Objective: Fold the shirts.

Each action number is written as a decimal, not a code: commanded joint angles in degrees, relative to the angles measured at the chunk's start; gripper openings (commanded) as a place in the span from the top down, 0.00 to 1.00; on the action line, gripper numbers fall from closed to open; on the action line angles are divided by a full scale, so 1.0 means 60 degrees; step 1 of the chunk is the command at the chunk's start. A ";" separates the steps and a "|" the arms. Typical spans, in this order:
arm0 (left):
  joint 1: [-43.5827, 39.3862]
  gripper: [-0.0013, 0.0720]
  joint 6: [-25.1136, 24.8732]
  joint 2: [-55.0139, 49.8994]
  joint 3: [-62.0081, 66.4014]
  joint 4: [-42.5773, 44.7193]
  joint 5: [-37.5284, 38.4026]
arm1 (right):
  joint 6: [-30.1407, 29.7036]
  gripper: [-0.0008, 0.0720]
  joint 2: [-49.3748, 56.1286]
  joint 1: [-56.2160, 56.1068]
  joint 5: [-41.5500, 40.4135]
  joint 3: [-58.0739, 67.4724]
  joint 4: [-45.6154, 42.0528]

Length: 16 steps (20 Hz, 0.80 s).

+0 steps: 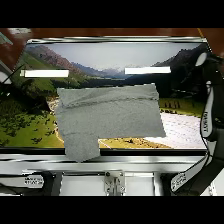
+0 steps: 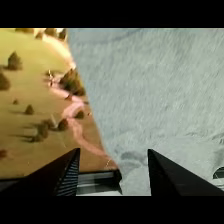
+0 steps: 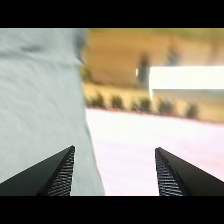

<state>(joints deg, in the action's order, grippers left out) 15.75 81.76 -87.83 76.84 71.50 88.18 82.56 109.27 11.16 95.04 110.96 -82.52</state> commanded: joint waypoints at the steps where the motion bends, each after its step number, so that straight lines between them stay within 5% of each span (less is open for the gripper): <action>1: 0.1406 0.24 -0.0834 0.2495 -0.3792 -0.0903 -0.0514 | -0.0051 0.17 -0.1122 0.1242 0.0441 -0.1177 0.1818; 2: 0.1858 0.14 -0.1129 0.3115 -0.5136 -0.1475 -0.0994 | -0.0055 0.17 -0.1464 0.1519 0.0149 -0.1767 0.2175; 6: 0.3031 0.15 -0.2568 0.4135 -0.8338 -0.3869 -0.2375 | -0.0277 0.17 -0.2204 0.1752 -0.0368 -0.3370 0.2251; 14: 0.2182 0.18 -0.2947 0.3391 -0.8834 -0.4073 -0.3399 | -0.0273 0.17 -0.2208 0.1752 -0.0565 -0.3697 0.2495; 16: 0.1836 0.26 -0.3042 0.3009 -0.8834 -0.4116 -0.3544 | -0.0266 0.17 -0.2211 0.1752 -0.0557 -0.3697 0.2495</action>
<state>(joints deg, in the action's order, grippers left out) 28.99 64.93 -67.53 24.51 47.77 69.06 80.93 96.12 21.67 91.90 89.12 -67.99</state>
